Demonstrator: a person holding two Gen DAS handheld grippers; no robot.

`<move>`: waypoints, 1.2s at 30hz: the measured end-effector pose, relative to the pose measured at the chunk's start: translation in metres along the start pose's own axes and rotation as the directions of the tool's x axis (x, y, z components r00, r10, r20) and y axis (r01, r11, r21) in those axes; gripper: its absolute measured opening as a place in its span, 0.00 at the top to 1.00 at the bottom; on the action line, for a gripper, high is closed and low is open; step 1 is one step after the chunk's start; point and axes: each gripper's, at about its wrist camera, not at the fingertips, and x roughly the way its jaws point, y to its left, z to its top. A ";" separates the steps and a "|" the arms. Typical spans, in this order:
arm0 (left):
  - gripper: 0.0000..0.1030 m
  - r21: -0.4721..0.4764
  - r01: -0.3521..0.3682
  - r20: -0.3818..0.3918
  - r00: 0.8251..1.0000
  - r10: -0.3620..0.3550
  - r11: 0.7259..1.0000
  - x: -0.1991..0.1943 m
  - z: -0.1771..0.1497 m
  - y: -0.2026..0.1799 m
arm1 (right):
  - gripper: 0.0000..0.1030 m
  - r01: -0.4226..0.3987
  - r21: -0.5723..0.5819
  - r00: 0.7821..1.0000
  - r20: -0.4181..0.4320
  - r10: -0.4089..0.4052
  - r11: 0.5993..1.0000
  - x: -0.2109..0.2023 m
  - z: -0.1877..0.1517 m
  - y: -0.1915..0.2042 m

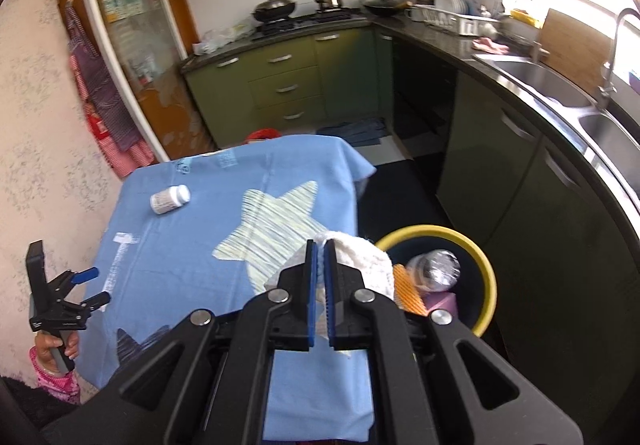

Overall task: Collect trash
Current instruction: 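Carry the paper towel over the bin and open the right gripper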

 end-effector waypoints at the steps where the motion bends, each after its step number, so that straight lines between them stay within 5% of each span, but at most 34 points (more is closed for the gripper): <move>1: 0.05 0.004 0.002 -0.002 1.000 -0.002 1.000 0.001 0.001 -0.002 | 0.95 0.014 0.019 1.000 -0.006 -0.014 1.000 0.002 -0.003 -0.009; 11: 0.04 0.037 0.008 -0.021 1.000 -0.007 0.999 0.011 0.011 -0.019 | 0.95 0.221 0.188 0.975 -0.074 -0.210 0.957 0.063 -0.025 -0.106; 18: 0.04 0.056 0.006 -0.034 0.999 -0.004 0.998 0.015 0.012 -0.025 | 0.95 0.206 0.319 0.978 -0.099 -0.183 0.925 0.102 -0.032 -0.151; 22: 0.04 0.058 0.009 -0.038 0.999 -0.007 0.998 0.018 0.014 -0.024 | 0.89 0.161 0.301 0.986 -0.083 -0.143 0.940 0.092 -0.038 -0.137; 24: 0.04 0.057 0.015 -0.049 0.999 -0.013 0.998 0.022 0.015 -0.022 | 0.76 0.139 0.286 0.990 -0.072 -0.124 0.948 0.085 -0.042 -0.126; 36: 0.04 0.190 0.032 -0.099 0.995 -0.013 0.981 0.048 0.047 0.010 | 0.68 0.022 0.171 0.998 -0.059 -0.012 0.985 0.082 -0.044 -0.063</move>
